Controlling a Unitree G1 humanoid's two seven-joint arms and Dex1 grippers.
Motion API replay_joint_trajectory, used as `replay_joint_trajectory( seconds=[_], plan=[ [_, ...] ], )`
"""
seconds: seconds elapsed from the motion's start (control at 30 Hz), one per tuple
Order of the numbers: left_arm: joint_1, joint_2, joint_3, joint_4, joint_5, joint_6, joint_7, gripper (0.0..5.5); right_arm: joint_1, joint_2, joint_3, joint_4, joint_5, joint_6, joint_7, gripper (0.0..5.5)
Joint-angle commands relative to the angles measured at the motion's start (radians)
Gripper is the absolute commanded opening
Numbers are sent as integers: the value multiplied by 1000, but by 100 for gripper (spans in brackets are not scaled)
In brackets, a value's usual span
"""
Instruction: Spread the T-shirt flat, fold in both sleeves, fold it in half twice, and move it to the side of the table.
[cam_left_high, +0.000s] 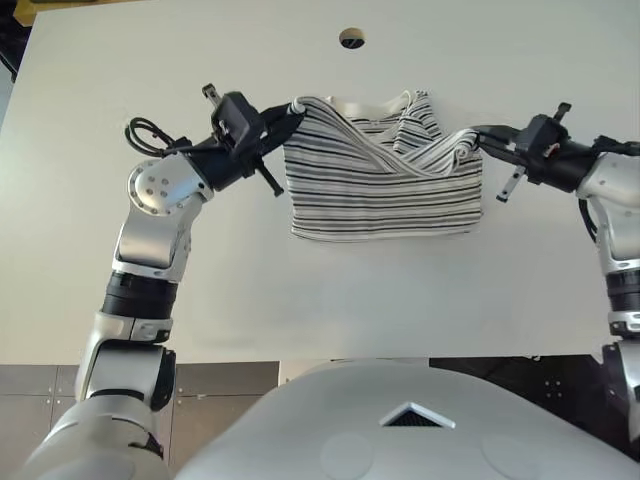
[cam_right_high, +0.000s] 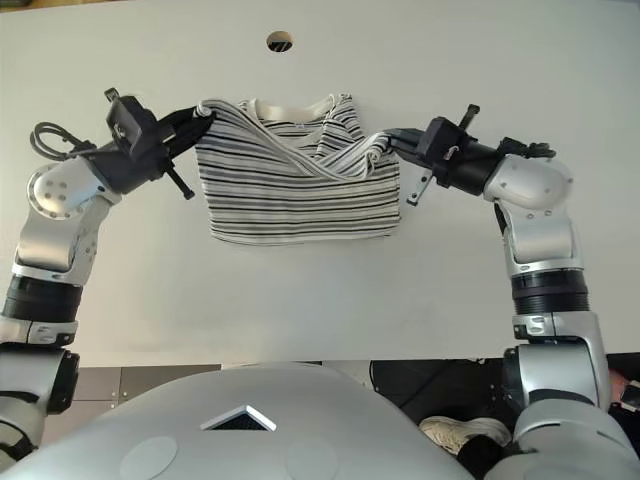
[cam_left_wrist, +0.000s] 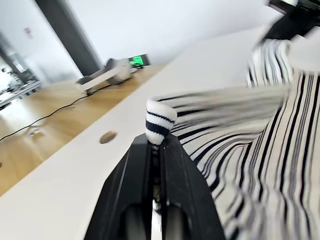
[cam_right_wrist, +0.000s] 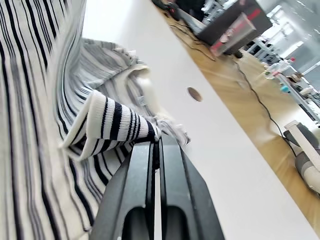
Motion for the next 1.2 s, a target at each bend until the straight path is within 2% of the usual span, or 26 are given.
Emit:
replay_joint_trajectory(
  seconds=[0.03,0.17,0.3,0.33,0.43,0.6,0.7,0.8,0.93,1.0,1.1,1.2],
  plan=[
    [-111,-72,22,231,46,10,8,13,-150,85,9,206,-74,17,-88,10],
    [-220,-116,30,503,120,-28,26,13,-250,165,2,399,-89,8,-110,10],
    [-292,-154,51,674,147,-69,21,13,-316,217,-15,545,-83,2,-96,10],
    [-314,-165,59,719,151,-73,24,10,-338,232,-24,592,-78,10,-92,30],
    [-366,-184,87,830,160,-70,30,62,-398,266,-52,719,-71,28,-108,79],
    [-460,-189,197,1011,124,48,106,153,-492,305,-173,881,-13,144,-253,183],
    [-474,-193,253,1036,97,78,77,153,-507,312,-199,897,-13,131,-282,183],
    [-444,-194,268,966,96,-19,6,153,-462,317,-152,826,-59,-29,-225,183],
    [-270,-180,153,632,210,-393,-93,153,-366,281,-6,674,-222,-314,-214,183],
    [-207,-158,88,518,310,-532,-77,153,-349,254,64,643,-338,-365,-278,183],
    [-98,-97,-64,277,520,-846,-101,153,-350,205,192,642,-546,-386,-393,183],
    [-54,-58,-154,205,684,-925,-89,153,-345,186,261,645,-627,-406,-403,183]
  ],
)
